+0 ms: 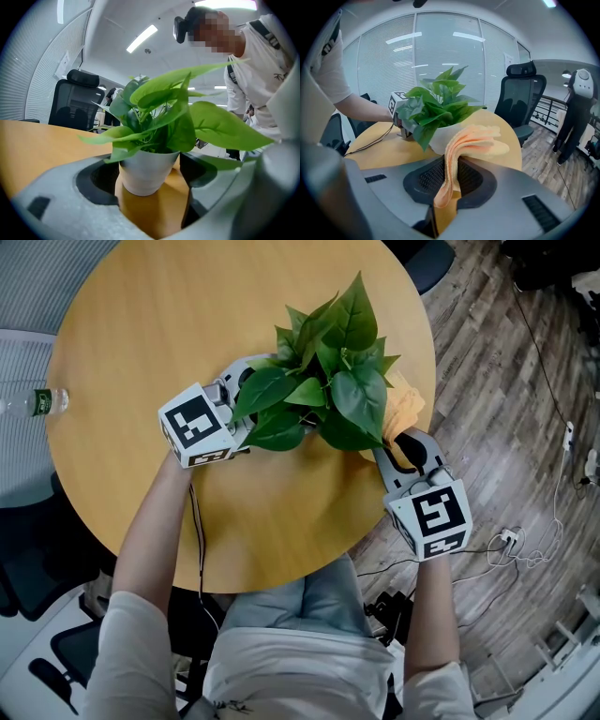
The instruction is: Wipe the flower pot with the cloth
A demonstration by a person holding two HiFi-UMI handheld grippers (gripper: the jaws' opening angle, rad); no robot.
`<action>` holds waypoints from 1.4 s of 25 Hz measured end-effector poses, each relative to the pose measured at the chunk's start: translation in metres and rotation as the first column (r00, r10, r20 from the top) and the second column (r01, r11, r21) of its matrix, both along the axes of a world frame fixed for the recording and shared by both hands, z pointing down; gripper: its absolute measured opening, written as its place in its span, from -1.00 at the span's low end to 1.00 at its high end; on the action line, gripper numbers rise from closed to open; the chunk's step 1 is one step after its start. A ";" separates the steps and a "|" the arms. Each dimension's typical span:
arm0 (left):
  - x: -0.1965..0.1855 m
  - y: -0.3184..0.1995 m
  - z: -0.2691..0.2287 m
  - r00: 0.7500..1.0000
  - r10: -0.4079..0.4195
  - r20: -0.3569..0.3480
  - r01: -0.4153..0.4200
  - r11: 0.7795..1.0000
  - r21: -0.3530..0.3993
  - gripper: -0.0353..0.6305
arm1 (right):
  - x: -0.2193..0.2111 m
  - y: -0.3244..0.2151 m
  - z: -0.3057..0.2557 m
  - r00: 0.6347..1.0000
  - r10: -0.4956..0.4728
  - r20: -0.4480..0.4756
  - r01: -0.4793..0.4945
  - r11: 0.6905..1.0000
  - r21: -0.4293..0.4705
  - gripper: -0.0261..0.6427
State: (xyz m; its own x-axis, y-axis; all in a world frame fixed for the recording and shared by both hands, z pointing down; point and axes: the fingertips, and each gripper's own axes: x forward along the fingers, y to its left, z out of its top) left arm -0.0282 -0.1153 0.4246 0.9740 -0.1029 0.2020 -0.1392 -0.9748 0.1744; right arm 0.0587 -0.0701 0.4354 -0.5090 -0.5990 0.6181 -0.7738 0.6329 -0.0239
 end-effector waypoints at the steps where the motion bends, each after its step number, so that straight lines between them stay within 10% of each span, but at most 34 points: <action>1: 0.000 0.000 0.000 1.000 -0.003 0.001 0.003 1.000 -0.001 0.35 | 0.007 -0.005 0.000 1.000 0.017 -0.014 -0.017 1.000 0.008 -0.77; 35: 0.005 0.012 0.000 0.949 -0.310 0.062 0.311 0.950 -0.016 0.33 | -0.021 -0.005 0.001 0.990 -0.100 -0.099 0.105 0.993 0.053 -0.77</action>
State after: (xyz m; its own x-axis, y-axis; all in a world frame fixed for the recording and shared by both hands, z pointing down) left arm -0.0231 -0.1036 0.4246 0.8812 -0.3925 0.2634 -0.4449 -0.8770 0.1815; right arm 0.0381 -0.0754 0.4361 -0.5095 -0.5832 0.6327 -0.7018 0.7071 0.0865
